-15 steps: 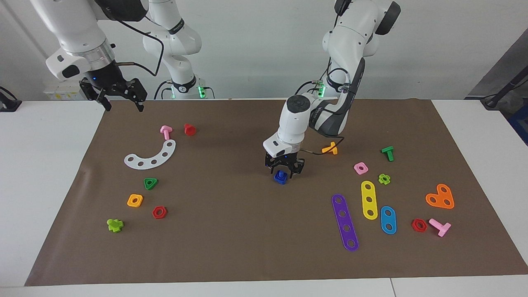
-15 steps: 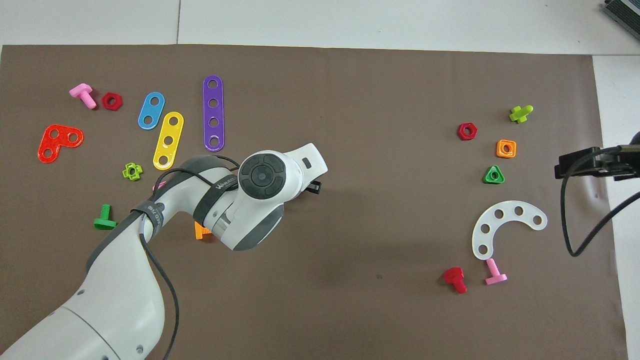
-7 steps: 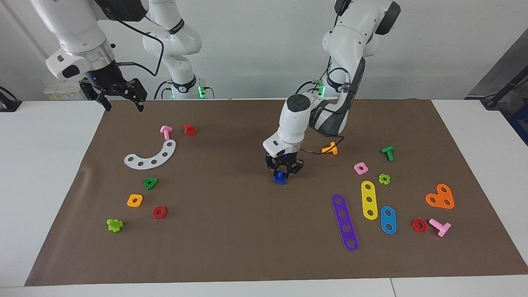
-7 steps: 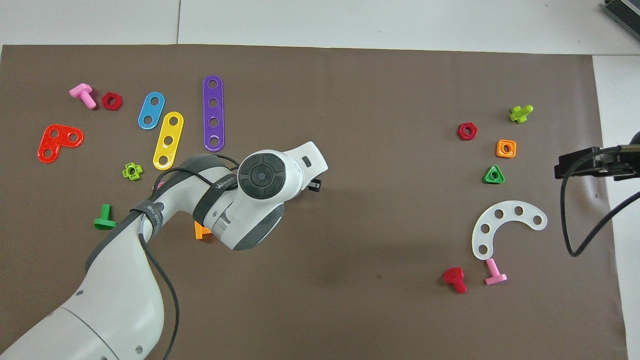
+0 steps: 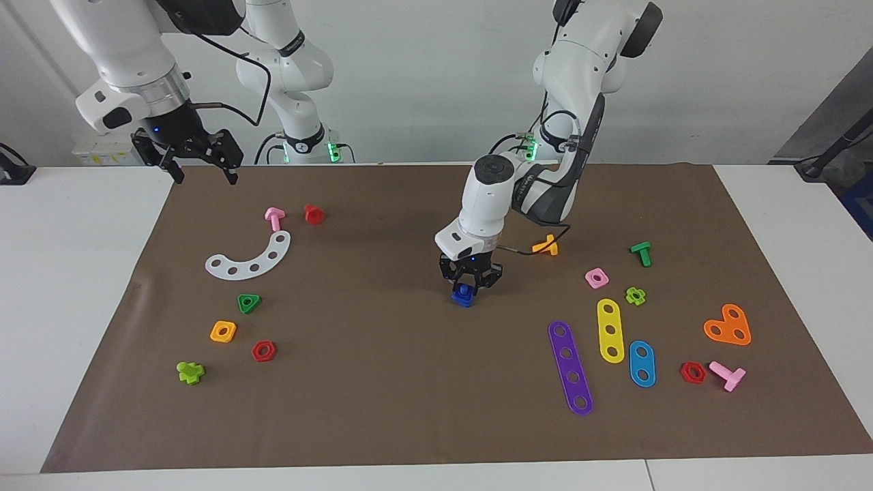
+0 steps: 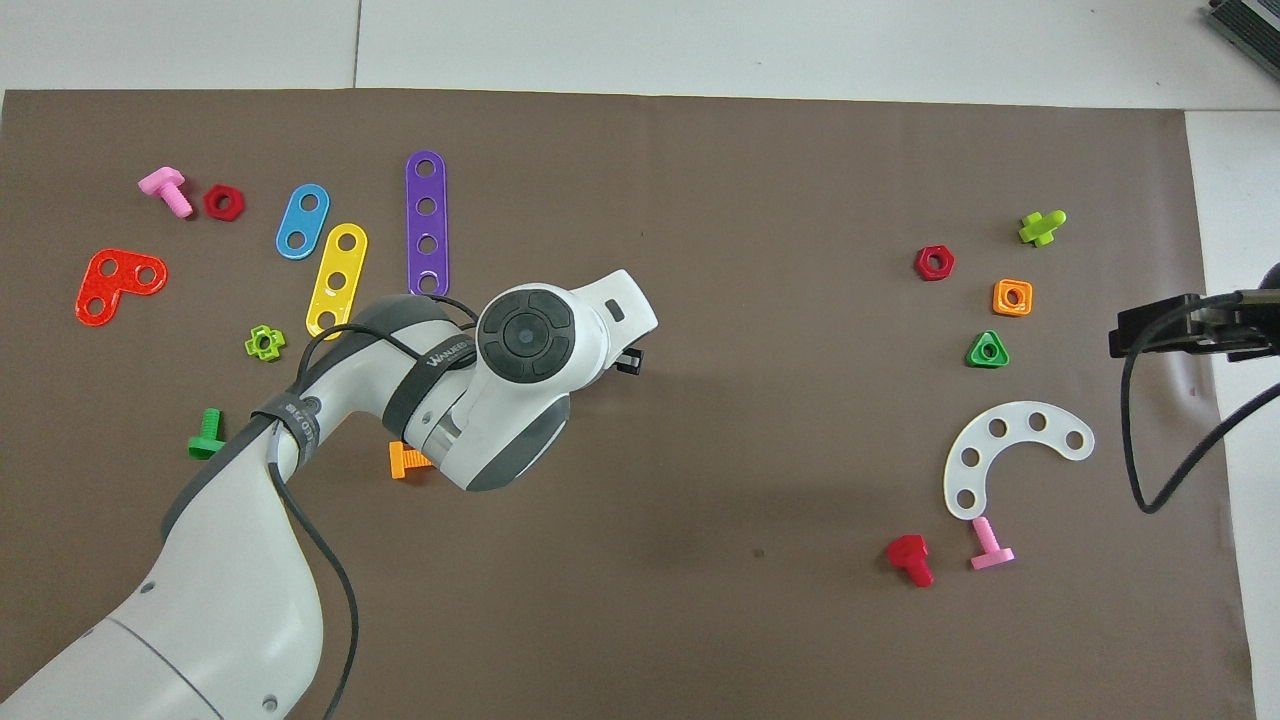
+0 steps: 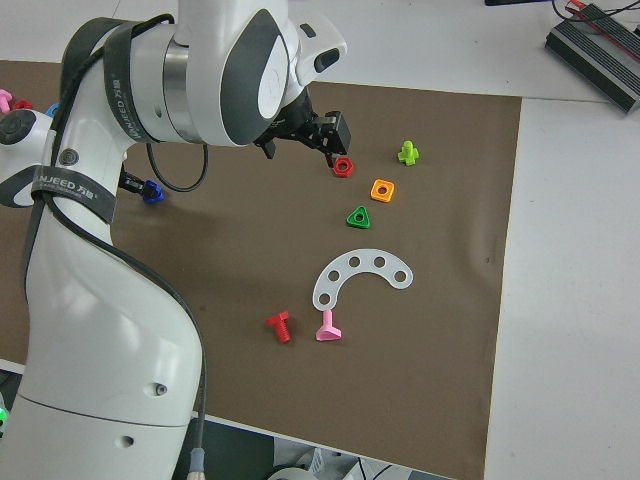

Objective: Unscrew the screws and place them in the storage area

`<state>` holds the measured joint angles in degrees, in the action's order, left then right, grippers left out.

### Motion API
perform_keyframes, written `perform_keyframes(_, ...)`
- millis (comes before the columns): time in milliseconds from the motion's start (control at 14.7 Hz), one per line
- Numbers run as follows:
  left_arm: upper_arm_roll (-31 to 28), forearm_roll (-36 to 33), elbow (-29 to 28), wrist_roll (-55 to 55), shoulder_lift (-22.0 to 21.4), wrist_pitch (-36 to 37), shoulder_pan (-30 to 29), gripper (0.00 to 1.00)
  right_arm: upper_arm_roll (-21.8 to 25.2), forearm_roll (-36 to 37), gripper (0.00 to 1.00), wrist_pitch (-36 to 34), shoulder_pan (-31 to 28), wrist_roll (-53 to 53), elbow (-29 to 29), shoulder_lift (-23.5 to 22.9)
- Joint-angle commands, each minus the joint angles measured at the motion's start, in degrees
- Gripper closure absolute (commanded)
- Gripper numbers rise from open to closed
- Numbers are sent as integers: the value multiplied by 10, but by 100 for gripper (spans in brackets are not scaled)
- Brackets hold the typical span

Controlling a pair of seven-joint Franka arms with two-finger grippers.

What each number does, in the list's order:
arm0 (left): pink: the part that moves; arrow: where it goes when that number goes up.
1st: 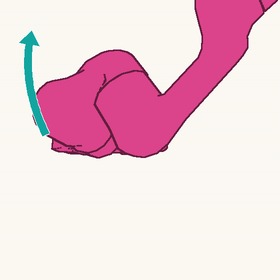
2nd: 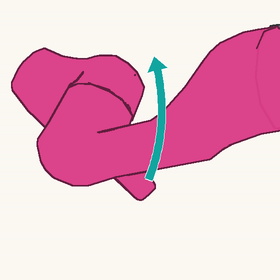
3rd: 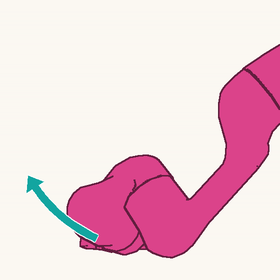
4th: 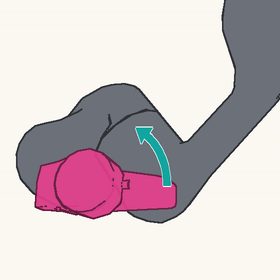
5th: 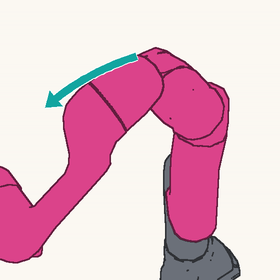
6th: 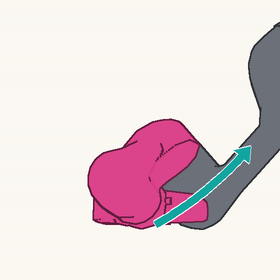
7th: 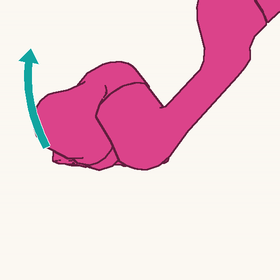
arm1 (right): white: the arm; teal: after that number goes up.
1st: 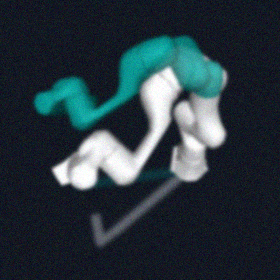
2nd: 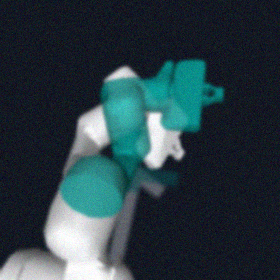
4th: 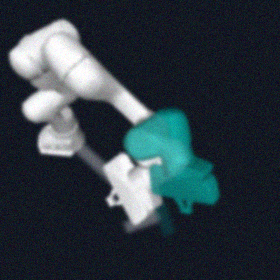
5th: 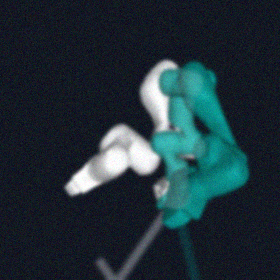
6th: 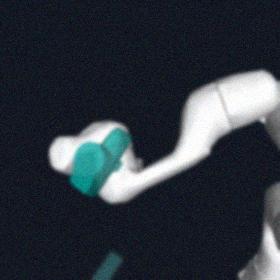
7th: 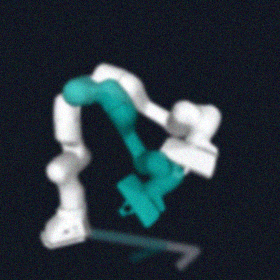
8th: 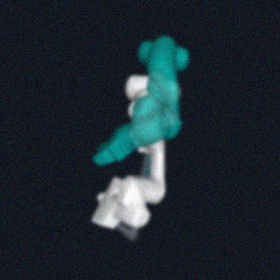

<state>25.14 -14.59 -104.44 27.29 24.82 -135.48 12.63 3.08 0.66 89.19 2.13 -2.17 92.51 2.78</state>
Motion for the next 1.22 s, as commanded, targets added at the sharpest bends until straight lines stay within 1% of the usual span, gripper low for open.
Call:
perform_keyframes(0,5,-10,7,13,-20,41,-1,71,-1,-5,0,0,-2,-11,11,12)
perform_keyframes(136,6,-9,7,12,-36,57,-3,71,-1,-4,0,7,-1,-6,12,12)
perform_keyframes(272,7,-8,3,8,-55,80,-7,70,-1,-4,0,31,-1,-15,13,10)
perform_keyframes(476,6,-7,-1,0,-73,97,-19,70,-1,-4,0,32,-1,-9,12,9)
perform_keyframes(748,6,-4,-19,-46,-94,106,-60,71,-4,-4,0,37,3,-14,12,6)
perform_keyframes(883,4,2,-30,-60,-101,106,-81,71,-9,-4,0,40,25,-40,14,3)
perform_keyframes(951,3,10,-40,-73,-111,107,-96,72,-10,-5,0,54,35,-66,14,-8)
perform_keyframes(1019,0,27,-48,-86,-113,107,-111,72,-10,-6,0,76,62,-83,17,-15)
perform_keyframes(1087,-5,33,-52,-104,-117,106,-114,72,-10,-6,0,101,89,-106,23,-30)
perform_keyframes(1155,-29,36,-59,-124,-121,105,-108,72,-10,-6,0,123,115,-148,22,-52)
